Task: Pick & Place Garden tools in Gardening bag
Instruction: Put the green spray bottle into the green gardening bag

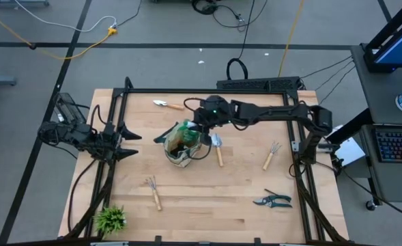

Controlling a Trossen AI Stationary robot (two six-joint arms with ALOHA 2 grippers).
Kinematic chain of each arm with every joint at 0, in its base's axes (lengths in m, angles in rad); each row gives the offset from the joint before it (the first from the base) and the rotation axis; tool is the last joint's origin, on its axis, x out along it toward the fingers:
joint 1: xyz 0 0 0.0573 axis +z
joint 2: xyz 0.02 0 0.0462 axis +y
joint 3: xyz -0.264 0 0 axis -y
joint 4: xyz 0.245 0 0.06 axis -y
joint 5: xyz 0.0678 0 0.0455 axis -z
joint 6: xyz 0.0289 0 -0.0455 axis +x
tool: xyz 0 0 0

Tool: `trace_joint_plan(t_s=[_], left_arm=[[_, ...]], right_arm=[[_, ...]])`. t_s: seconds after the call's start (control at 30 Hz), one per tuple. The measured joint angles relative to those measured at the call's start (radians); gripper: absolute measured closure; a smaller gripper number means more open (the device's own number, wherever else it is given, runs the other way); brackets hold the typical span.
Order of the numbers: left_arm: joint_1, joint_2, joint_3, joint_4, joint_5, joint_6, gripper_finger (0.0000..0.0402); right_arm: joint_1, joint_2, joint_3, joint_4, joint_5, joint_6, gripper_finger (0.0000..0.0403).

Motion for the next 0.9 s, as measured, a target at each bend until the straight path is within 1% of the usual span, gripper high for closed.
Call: trace_joint_plan(t_s=[0.07, 0.2, 0.37, 0.47, 0.67, 0.9], left_arm=[[0.000, 0.000, 0.000, 0.000, 0.000, -0.001, 0.0078], [0.000, 0.000, 0.000, 0.000, 0.000, 0.002, 0.0078], [0.000, 0.000, 0.000, 0.000, 0.000, 0.002, 0.0078], [0.000, 0.000, 0.000, 0.000, 0.000, 0.002, 0.0078], [0.000, 0.000, 0.000, 0.001, 0.001, 0.001, 0.0078], [0.000, 0.000, 0.000, 0.002, 0.001, 0.001, 0.0078]], right_arm=[[0.001, 0.013, 0.012, -0.009, 0.005, 0.005, 0.0353], [0.004, 0.012, 0.014, -0.040, 0.049, 0.015, 0.0349], [0.004, 0.012, 0.014, -0.042, 0.058, 0.014, 0.0335], [0.004, 0.012, 0.014, -0.044, 0.097, 0.015, 0.0323], [0.003, 0.015, 0.012, -0.050, 0.110, 0.030, 0.0293], [0.003, 0.015, 0.012, -0.045, 0.106, 0.030, 0.0244]])
